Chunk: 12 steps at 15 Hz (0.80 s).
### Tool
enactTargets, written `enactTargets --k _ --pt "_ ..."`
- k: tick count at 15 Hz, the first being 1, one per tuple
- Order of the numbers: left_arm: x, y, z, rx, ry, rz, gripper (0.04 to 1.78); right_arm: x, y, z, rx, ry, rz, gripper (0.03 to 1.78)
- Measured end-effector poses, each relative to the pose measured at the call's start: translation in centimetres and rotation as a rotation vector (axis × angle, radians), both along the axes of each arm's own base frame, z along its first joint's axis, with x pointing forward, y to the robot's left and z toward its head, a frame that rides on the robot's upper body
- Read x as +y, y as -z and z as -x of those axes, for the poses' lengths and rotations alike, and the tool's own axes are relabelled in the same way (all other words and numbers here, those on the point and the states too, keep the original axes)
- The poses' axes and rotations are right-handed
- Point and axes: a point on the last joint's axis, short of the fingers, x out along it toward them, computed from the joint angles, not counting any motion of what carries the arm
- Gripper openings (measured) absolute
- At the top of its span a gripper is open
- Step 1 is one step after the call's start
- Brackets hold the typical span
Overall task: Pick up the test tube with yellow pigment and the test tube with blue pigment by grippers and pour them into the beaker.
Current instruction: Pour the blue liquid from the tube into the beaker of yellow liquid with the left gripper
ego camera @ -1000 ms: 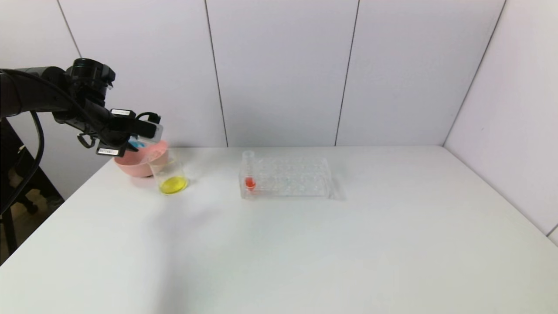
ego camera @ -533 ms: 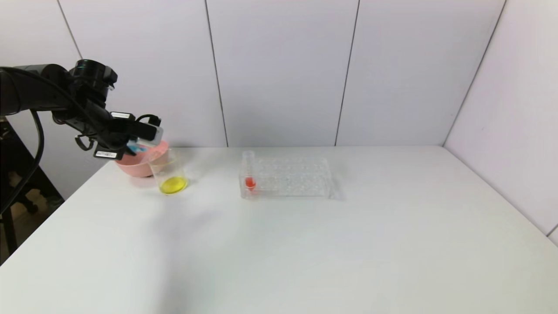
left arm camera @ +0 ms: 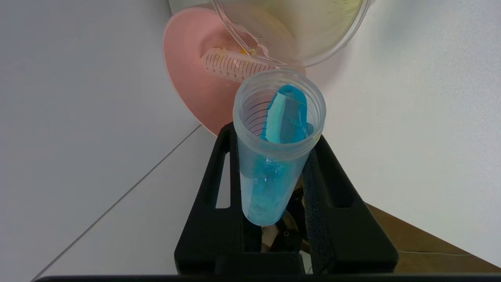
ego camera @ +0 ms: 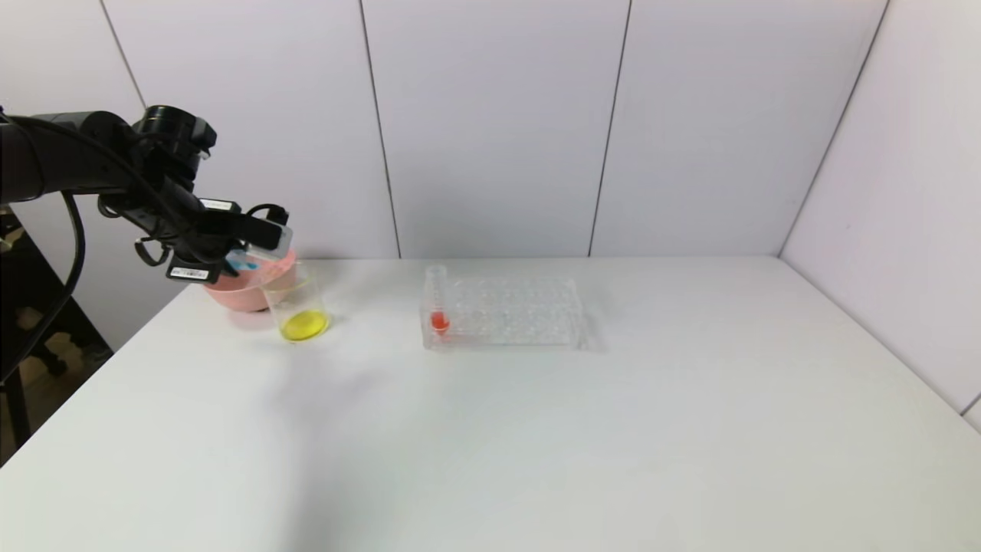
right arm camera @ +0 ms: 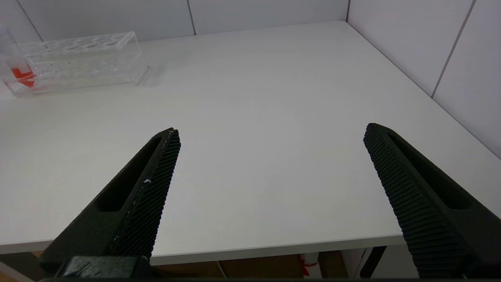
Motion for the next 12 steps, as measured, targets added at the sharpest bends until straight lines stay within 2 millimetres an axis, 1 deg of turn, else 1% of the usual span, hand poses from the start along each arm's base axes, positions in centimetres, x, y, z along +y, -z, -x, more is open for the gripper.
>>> enactTargets --k 12 --pt "-0.65 0.07 -0.15 0.0 -0.019 -0.039 0.45 0.0 0.0 0.0 0.0 0.0 0.0 1.71"
